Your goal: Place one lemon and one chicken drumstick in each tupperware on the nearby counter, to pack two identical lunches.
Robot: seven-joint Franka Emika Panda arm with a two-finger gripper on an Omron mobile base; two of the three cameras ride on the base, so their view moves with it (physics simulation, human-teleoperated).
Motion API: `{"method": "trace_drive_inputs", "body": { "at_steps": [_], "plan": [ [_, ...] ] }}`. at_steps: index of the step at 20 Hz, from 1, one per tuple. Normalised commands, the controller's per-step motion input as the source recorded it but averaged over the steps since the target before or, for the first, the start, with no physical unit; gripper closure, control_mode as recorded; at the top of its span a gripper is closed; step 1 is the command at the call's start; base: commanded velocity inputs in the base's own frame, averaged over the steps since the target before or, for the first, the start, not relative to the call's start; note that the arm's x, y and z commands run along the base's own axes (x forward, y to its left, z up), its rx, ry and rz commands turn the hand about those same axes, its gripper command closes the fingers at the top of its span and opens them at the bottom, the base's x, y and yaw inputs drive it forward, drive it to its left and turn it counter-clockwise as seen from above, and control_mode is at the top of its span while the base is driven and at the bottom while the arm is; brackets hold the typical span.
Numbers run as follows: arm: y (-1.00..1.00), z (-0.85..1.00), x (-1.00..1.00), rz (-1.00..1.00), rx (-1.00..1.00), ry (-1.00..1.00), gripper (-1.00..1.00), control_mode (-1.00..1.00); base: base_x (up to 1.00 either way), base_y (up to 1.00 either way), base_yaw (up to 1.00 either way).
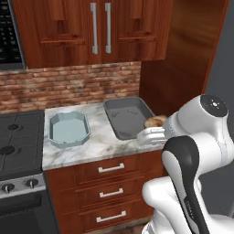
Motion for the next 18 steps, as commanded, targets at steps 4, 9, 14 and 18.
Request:
{"method": "trace_drive_inputs", "body": {
  "at_steps": [4, 9, 14, 18],
  "plan": [
    [0.0, 0.0, 0.0, 0.0, 0.0, 0.0, 1.0, 1.0, 0.51, 0.19, -0.13],
    [0.0, 0.0, 0.0, 0.0, 0.0, 0.0, 1.0, 1.0, 0.55, 0.26, -0.14],
    [0.0, 0.0, 0.0, 0.0, 0.0, 0.0, 1.0, 1.0, 0.51, 0.22, -0.13],
    [0.0, 0.0, 0.0, 0.0, 0.0, 0.0, 1.0, 1.0, 0.62, 0.28, -0.13]
  ]
}}
